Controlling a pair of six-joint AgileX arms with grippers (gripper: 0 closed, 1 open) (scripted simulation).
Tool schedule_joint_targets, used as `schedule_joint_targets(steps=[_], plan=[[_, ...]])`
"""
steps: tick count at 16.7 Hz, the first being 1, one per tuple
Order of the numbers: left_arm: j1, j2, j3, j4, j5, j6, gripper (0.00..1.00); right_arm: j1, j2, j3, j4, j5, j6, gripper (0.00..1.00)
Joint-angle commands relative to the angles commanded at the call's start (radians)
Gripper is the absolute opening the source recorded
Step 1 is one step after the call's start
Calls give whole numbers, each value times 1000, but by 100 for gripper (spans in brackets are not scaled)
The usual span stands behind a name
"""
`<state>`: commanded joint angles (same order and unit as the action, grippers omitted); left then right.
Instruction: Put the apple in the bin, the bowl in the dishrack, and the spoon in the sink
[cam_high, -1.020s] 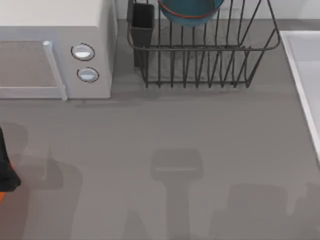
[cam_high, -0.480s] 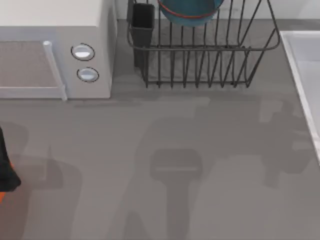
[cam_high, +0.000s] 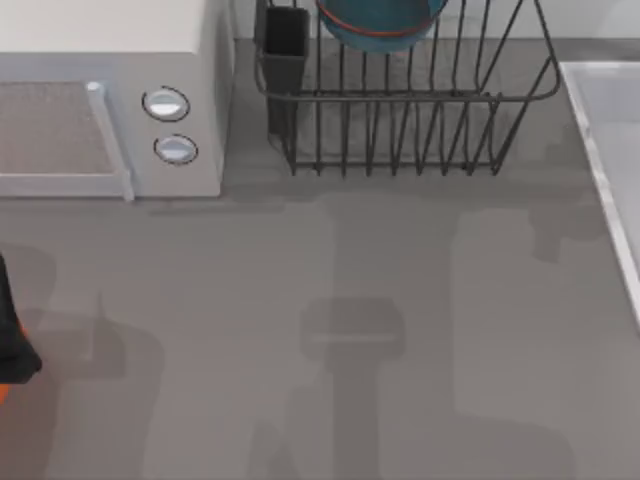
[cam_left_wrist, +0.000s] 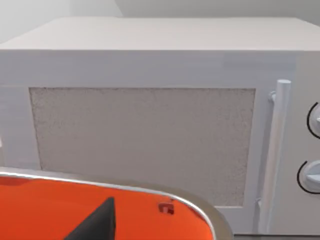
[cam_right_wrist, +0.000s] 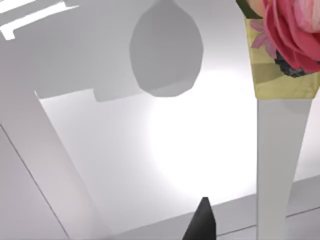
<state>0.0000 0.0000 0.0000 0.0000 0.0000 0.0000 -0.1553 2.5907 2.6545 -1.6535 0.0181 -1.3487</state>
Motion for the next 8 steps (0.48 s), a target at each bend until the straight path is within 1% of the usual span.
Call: schedule_joint_targets(steps=[2, 4, 8], plan=[[0, 0, 0, 0, 0, 0, 100, 10, 70, 101, -16, 2, 21, 0], [0, 0, 0, 0, 0, 0, 100, 16, 111, 160, -24, 3, 36, 0], [0, 0, 0, 0, 0, 0, 100, 17, 123, 176, -26, 3, 40, 0]])
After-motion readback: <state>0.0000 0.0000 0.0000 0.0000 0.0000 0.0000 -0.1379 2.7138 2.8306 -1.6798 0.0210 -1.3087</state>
